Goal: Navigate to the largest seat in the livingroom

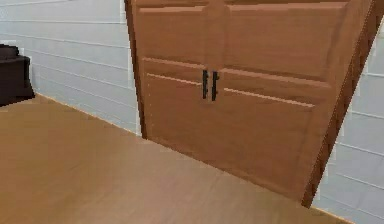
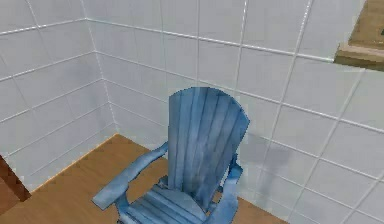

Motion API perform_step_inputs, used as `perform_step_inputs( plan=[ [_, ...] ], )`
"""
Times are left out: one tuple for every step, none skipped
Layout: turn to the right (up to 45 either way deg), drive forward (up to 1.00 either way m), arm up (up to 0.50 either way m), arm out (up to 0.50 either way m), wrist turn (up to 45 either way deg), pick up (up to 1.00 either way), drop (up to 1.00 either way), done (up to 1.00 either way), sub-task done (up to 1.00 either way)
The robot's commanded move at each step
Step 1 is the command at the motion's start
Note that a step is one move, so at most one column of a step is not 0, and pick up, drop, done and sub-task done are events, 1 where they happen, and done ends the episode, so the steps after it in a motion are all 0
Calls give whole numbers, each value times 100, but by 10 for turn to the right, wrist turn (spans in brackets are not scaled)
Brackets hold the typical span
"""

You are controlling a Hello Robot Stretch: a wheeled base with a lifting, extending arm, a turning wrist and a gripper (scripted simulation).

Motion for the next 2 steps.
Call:
perform_step_inputs(
  plan=[
    [-120,0,0,0,0,0,0,0,0],
    [0,15,0,0,0,0,0,0,0]
  ],
)
